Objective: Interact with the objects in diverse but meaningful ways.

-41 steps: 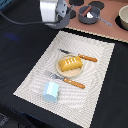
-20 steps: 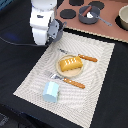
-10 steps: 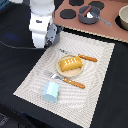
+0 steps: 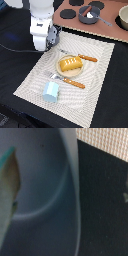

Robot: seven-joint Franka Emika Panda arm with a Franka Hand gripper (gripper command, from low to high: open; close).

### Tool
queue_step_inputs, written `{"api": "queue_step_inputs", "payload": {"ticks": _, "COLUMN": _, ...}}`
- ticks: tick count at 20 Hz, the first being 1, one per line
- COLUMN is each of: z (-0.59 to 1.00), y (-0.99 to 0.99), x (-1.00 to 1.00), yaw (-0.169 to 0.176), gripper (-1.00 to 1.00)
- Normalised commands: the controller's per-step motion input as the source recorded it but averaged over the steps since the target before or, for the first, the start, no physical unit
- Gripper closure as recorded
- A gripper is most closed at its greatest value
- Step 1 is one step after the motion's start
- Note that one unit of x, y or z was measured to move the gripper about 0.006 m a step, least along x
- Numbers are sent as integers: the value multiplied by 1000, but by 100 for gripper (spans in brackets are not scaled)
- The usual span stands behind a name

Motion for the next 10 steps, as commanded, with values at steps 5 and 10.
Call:
{"api": "queue_step_inputs", "payload": {"ticks": 5, "z": 1000, "y": 46, "x": -2, "yaw": -7, "gripper": -100}}
{"api": "queue_step_inputs", "payload": {"ticks": 10, "z": 793, "y": 0, "x": 43, "yaw": -5, "gripper": -100}}
